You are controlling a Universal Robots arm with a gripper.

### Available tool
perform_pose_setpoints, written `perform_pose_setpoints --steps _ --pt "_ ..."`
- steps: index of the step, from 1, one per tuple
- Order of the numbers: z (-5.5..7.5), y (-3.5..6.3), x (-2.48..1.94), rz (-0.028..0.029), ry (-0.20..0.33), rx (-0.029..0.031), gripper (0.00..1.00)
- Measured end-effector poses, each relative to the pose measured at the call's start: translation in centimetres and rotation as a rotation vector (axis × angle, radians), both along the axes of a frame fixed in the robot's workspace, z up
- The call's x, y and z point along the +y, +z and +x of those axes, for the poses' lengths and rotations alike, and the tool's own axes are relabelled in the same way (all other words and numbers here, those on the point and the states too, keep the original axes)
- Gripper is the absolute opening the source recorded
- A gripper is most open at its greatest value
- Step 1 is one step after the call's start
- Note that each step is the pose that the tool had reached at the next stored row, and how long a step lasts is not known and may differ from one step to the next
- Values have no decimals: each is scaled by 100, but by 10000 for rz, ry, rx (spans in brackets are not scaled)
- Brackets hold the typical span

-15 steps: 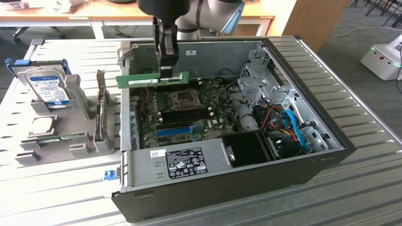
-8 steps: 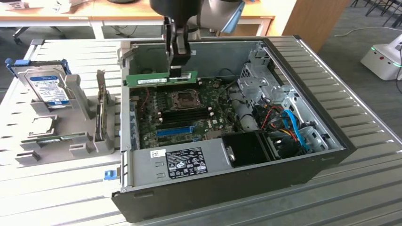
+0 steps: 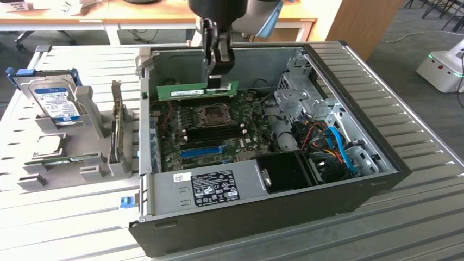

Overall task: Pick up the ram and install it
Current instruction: 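Pick up the ram and move it above insertion slot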

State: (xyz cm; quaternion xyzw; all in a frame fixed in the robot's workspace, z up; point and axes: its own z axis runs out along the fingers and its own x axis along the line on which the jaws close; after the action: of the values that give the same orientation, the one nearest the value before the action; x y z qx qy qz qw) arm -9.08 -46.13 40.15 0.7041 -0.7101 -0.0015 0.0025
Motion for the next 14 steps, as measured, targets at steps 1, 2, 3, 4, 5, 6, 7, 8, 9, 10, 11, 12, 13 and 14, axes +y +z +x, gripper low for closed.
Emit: perform_pose_setpoints --steps 1,2,3,4,5,6,7,8,9,10,11,12,13,14 --pt "24 0 0 0 -1 0 12" --pt "47 0 0 0 -1 0 12" --pt "71 0 0 0 -2 -1 12" --pt "95 0 0 0 0 0 12" --pt "119 0 0 0 0 0 12" --pt "142 0 0 0 1 0 12" --pt "164 0 0 0 -1 0 12" --pt "184 0 0 0 -1 0 12" --pt "204 0 0 0 -1 0 12" --pt "220 0 0 0 0 0 12" --pt "230 0 -1 0 1 0 12" --pt "231 0 -1 0 0 1 12" --pt "231 0 -1 0 0 0 12" --pt "231 0 0 0 -1 0 12"
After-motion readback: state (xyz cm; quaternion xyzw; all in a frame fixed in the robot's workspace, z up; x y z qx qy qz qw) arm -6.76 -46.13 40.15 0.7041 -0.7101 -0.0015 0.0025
